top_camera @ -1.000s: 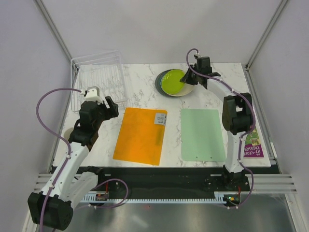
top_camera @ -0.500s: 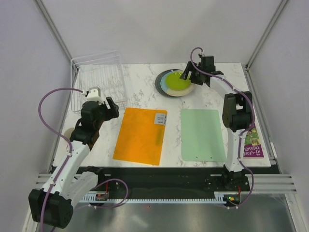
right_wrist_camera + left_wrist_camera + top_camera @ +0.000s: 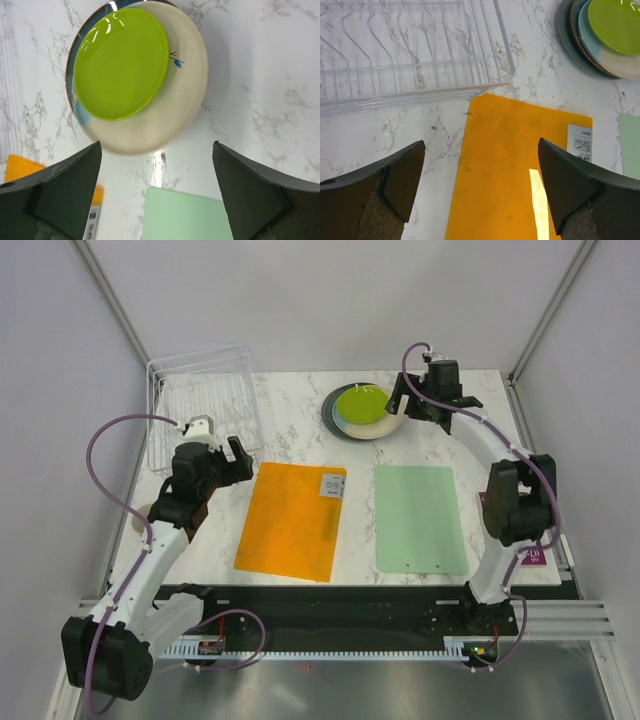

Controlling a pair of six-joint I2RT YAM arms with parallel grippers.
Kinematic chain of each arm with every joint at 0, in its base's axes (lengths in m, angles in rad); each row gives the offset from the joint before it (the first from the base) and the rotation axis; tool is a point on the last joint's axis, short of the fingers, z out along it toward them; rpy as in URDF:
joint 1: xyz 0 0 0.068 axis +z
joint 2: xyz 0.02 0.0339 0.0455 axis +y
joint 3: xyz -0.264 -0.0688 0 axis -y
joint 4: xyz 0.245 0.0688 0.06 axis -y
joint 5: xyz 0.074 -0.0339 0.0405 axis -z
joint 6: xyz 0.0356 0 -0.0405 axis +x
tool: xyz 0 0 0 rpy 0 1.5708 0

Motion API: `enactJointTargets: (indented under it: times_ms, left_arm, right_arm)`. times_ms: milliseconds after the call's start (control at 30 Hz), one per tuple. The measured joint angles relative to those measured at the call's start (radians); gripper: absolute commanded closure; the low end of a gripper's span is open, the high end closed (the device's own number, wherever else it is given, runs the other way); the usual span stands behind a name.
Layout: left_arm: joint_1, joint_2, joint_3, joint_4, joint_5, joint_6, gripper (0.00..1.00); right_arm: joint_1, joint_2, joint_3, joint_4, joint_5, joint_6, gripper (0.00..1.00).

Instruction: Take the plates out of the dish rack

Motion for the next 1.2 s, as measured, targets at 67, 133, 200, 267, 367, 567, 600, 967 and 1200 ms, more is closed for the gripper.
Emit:
enactJointTargets:
  times_ms: [67, 133, 200, 267, 367, 567, 600, 967, 1200]
  left_arm:
    - [0.000, 0.019, 0.020, -0.009, 0.006, 0.000, 0.00]
    - [0.000, 0.024, 0.031, -0.007, 0.017, 0.001, 0.00]
    - [0.000, 0.019, 0.031, -0.006, 0.016, 0.001, 0.00]
    - [0.000, 0.010, 0.021, 0.014, 0.014, 0.004, 0.00]
    - [0.000, 0.000, 0.002, 0.042, 0.005, 0.013, 0.00]
    - [0.000, -0.018, -0.023, 0.100, -0.004, 0.014, 0.00]
    - [0.000, -0.031, -0.038, 0.111, -0.001, 0.014, 0.00]
    - [-0.004, -0.071, -0.135, 0.212, -0.064, 0.075, 0.00]
    - [-0.003, -0.063, -0.199, 0.301, -0.142, 0.125, 0.00]
  right_arm:
    - [0.008, -0.121, -0.076, 0.006, 0.049, -0.031, 0.02]
    - [0.036, -0.270, -0.179, 0.020, 0.135, -0.064, 0.02]
    - [0.084, -0.425, -0.294, 0.043, 0.216, -0.098, 0.02]
    - [0.137, -0.548, -0.399, 0.081, 0.278, -0.130, 0.02]
    - [0.200, -0.682, -0.549, 0.095, 0.367, -0.160, 0.02]
    - [0.216, -0.817, -0.785, 0.125, 0.500, -0.166, 0.02]
    - [0.218, -0.848, -0.821, 0.132, 0.516, -0.167, 0.02]
    - [0.222, -0.944, -0.912, 0.241, 0.638, -0.188, 0.02]
    - [0.222, -0.924, -0.918, 0.282, 0.666, -0.211, 0.02]
